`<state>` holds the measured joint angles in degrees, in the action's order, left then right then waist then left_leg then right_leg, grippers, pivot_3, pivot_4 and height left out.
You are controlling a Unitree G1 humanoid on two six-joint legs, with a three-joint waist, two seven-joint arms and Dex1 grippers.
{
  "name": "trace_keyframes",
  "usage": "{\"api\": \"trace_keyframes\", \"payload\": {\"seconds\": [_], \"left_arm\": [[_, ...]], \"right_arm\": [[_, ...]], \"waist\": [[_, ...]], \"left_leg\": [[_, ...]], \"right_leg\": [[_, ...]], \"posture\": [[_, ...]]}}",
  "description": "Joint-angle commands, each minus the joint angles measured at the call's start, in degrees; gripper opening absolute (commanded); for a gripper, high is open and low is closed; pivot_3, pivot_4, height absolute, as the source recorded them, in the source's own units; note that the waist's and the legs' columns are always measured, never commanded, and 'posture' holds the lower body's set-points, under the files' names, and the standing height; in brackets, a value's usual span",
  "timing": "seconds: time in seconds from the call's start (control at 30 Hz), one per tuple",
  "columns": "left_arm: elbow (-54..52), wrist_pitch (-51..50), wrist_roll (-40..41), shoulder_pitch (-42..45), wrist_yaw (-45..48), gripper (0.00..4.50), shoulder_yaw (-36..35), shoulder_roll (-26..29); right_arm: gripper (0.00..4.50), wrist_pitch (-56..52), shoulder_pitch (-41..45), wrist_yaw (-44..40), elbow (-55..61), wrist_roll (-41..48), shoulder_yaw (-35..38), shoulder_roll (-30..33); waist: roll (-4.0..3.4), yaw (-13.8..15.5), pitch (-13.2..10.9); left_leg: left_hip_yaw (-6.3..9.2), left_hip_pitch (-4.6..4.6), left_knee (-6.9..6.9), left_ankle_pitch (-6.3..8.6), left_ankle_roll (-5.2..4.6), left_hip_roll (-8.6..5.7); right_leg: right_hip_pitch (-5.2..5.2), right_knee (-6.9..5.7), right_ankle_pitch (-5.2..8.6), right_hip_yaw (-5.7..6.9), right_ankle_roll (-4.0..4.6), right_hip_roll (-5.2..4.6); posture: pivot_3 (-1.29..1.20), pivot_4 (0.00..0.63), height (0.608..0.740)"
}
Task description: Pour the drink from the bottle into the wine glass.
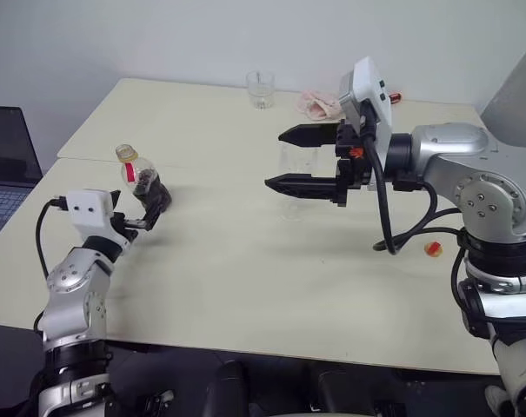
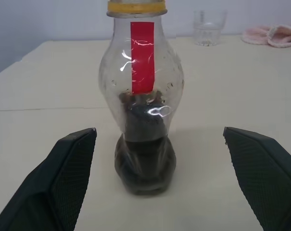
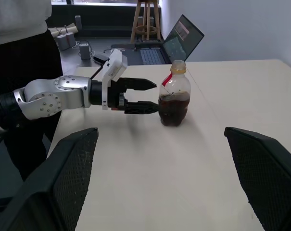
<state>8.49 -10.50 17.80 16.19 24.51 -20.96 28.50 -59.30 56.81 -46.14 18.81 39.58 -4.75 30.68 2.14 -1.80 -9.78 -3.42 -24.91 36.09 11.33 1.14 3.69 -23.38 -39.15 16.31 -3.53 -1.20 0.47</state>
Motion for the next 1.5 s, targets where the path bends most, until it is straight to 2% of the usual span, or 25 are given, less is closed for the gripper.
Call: {"api": "trace_keyframes", "payload": {"seconds": [0.03,0.37,0.73,1.0,1.13,1.27,1.37,1.43,1.5], "left_arm": [[2.23,1.9,-1.24,2.19,0.19,4.5,0.76,1.1],[11.36,5.37,-3.37,7.71,0.62,4.5,2.58,1.25],[36.94,17.58,-6.78,22.37,4.05,4.5,5.61,1.34],[50.43,24.54,-8.46,28.07,5.97,4.5,6.3,1.2],[52.88,26.67,-8.47,29.24,6.58,3.69,6.16,1.48],[54.45,27.7,-8.33,30.01,7.14,2.34,5.97,1.93],[54.8,28.12,-8.03,30.55,8.09,1.33,5.81,2.32],[54.81,28.11,-7.87,31.22,9.1,0.92,5.85,2.37],[54.63,27.85,-8.18,32.36,10.17,0.78,6.39,2.31]], "right_arm": [[4.48,0.16,0.9,0.58,2.58,0.89,0.58,0.03],[4.48,-0.73,-0.54,2.64,4.89,0.89,1.03,0.45],[4.48,-3.02,-0.92,4.2,6.3,1.43,1.47,1.45],[4.48,-4.57,-1.05,5.35,7.18,2.21,1.86,2.26],[4.5,-4.91,-1.24,6.41,7.39,2.42,2.01,2.63],[4.5,-4.54,-1.88,7.32,7.58,2.4,2.37,2.78],[4.5,-3.22,-4.08,9.16,6.67,2.4,5.34,2.16],[4.5,-2.24,-6.38,9.5,6.99,1.53,6.26,3.25],[4.5,-3.06,-8.53,10.88,7.76,2.72,8.73,3.41]], "waist": [[0.0,-0.05,0.0],[0.0,0.03,0.0],[0.0,0.08,0.0],[0.0,0.09,0.0],[0.0,0.1,0.0],[0.0,0.09,0.0],[0.01,0.11,0.0],[0.02,0.19,0.0],[0.03,0.21,-0.01]], "left_leg": [[0.0,0.0,0.0,0.0,0.0,0.0],[0.03,0.0,0.0,0.0,0.0,0.0],[0.0,-0.02,0.0,0.0,0.0,-0.03],[0.0,-0.02,-0.02,0.0,0.0,-0.03],[0.0,-0.02,0.0,0.0,0.0,-0.04],[0.0,-0.02,0.01,0.0,0.0,-0.04],[0.0,-0.03,0.0,0.0,0.0,-0.04],[-0.01,-0.06,0.01,0.0,0.0,-0.04],[-0.03,-0.08,0.01,0.0,0.0,-0.05]], "right_leg": [[0.0,0.0,0.0,0.0,0.0,0.0],[0.0,-0.05,0.0,0.05,0.0,-0.02],[0.0,-0.02,-0.01,0.08,-0.01,0.14],[0.0,-0.02,0.0,0.12,-0.01,0.16],[0.0,-0.06,-0.01,0.12,-0.01,0.15],[0.0,-0.08,-0.01,0.14,-0.01,0.15],[0.0,-0.07,-0.01,0.15,-0.01,0.16],[0.0,-0.05,-0.01,0.18,-0.01,0.15],[0.0,-0.04,-0.01,0.19,-0.01,0.15]], "posture": [[0.0,0.15,0.74],[0.0,0.15,0.74],[0.0,0.15,0.74],[0.0,0.15,0.74],[0.0,0.15,0.74],[0.0,0.15,0.74],[0.0,0.15,0.74],[0.0,0.15,0.74],[0.0,0.15,0.74]]}}
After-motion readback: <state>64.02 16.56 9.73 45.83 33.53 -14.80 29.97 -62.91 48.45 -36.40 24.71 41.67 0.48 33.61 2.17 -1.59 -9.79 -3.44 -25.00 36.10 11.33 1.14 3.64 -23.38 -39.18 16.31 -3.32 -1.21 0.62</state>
